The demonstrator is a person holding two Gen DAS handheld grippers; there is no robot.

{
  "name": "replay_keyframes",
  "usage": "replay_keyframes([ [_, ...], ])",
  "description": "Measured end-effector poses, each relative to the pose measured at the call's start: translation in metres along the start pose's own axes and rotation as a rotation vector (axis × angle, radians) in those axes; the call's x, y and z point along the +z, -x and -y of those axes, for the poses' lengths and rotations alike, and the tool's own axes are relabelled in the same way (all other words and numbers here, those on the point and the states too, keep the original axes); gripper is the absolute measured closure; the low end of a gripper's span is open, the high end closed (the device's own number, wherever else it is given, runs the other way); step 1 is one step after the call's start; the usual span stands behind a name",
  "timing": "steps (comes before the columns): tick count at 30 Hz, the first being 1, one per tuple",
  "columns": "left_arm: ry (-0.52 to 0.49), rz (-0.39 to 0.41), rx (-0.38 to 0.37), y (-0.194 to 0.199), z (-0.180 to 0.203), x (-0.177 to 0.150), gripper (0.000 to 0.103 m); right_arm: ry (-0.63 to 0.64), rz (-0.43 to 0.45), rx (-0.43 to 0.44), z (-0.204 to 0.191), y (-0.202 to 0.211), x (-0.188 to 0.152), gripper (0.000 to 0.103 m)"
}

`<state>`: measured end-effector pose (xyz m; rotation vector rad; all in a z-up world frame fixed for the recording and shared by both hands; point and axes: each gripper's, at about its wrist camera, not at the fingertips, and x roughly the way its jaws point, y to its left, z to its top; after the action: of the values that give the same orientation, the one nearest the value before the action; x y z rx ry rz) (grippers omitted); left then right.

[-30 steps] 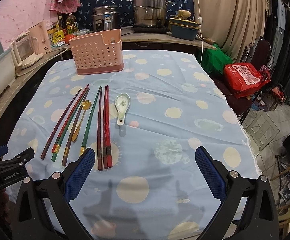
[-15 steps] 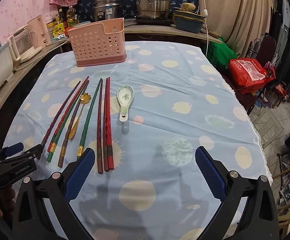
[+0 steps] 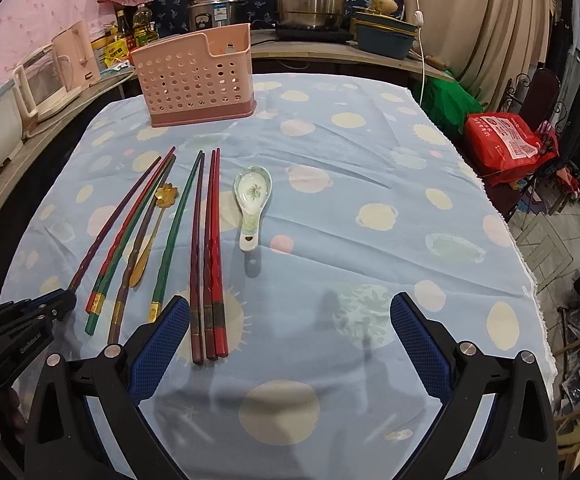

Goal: Organize utensils
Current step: 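Close the left tool on a dark red chopstick while the right tool grasps the white ceramic spoon, then lift the chopstick with the left tool while the right tool lifts the spoon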

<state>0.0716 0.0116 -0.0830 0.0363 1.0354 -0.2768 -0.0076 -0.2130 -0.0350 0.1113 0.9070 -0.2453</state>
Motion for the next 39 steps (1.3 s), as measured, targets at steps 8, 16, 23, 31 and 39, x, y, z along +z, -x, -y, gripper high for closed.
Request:
replay_keyframes([
  [8,0.027,-0.001,0.018,-0.002,-0.009,0.007,0.096,-0.04,-0.003,0.062,0.002,-0.022,0.026,0.021],
  [16,0.031,-0.008,0.017,-0.007,-0.011,0.011,0.096,-0.076,-0.034,0.113,0.001,-0.053,0.047,0.054],
  [23,0.026,-0.007,0.021,-0.009,-0.01,0.013,0.095,-0.104,-0.087,0.153,0.003,-0.078,0.048,0.074],
  [31,0.021,-0.007,0.025,-0.01,-0.009,0.014,0.095,-0.116,-0.109,0.185,0.003,-0.089,0.041,0.085],
  [39,0.026,-0.004,0.023,-0.011,-0.008,0.014,0.095,-0.137,-0.097,0.213,0.009,-0.087,0.034,0.085],
])
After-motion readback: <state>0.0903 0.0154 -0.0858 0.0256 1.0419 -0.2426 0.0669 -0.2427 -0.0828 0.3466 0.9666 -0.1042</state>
